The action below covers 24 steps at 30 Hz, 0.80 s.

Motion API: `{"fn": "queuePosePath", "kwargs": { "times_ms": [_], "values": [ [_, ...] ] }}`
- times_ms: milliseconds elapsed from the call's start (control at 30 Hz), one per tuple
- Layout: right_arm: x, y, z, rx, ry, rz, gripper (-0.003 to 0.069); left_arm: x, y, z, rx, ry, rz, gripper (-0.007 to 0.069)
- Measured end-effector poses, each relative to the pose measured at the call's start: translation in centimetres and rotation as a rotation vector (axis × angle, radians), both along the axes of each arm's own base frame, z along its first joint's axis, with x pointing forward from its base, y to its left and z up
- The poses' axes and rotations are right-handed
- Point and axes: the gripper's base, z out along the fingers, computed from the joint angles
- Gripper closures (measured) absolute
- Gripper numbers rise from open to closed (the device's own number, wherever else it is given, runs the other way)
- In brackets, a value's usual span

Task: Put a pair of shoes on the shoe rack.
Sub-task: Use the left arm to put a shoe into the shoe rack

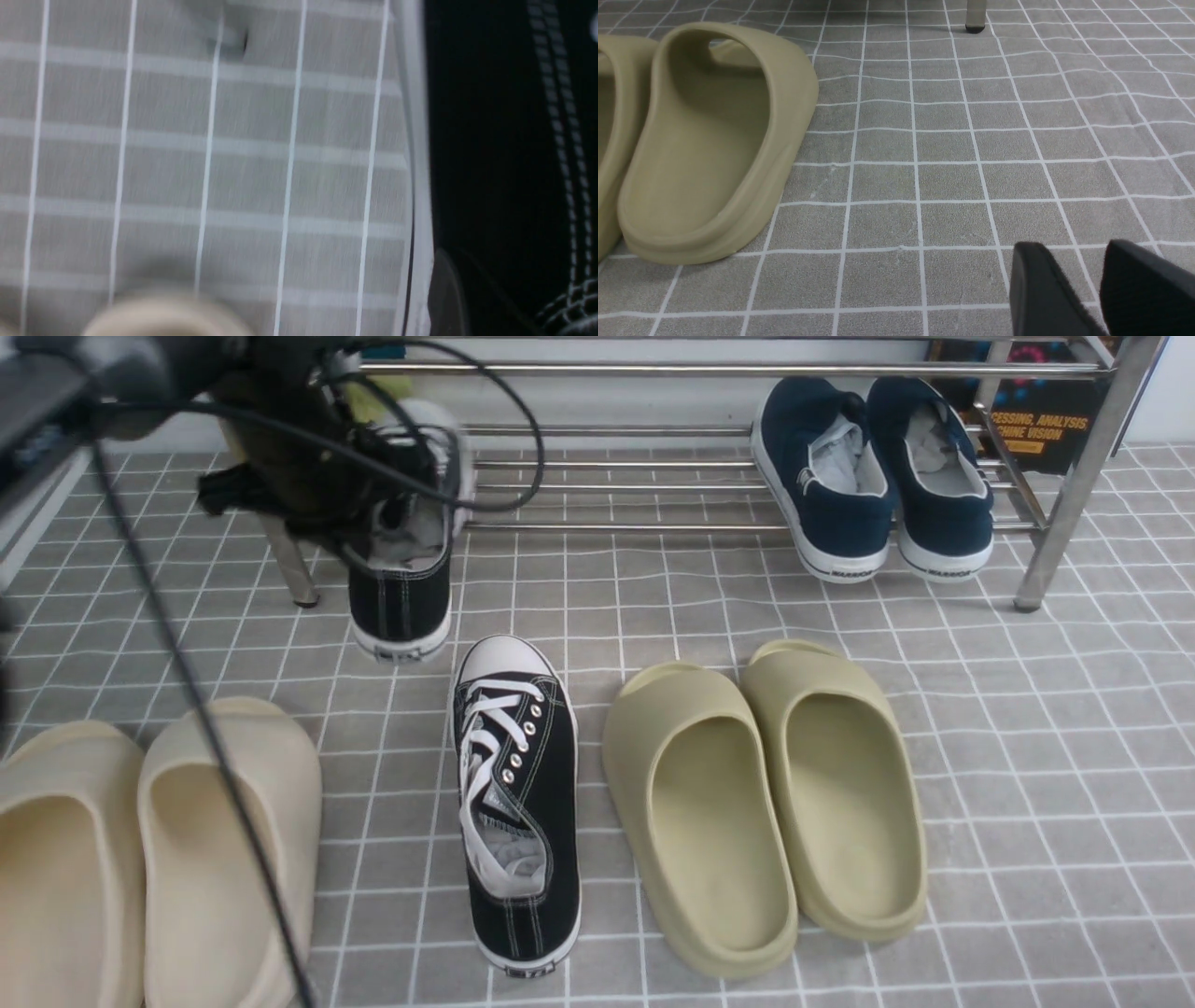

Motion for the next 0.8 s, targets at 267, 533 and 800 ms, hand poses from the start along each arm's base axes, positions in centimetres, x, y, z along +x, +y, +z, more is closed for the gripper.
{"fn": "queuePosePath", "kwargs": {
  "times_ms": [267,533,800],
  "values": [
    [0.0,0.0,0.0,0.0,0.0,0.0,0.0419,3.9,-0.6,-0.8,0.001,-0.09,-0.002,0.0638],
    [0.0,0.0,0.0,0.0,0.0,0.0,0.0419,5.9,-0.7,-2.2,0.009,-0.189,0.009,0.0638],
    [0.0,0.0,0.0,0.0,0.0,0.0,0.0419,6.5,-0.8,-2.2,-0.008,-0.257,0.031,0.0637]
  ]
}}
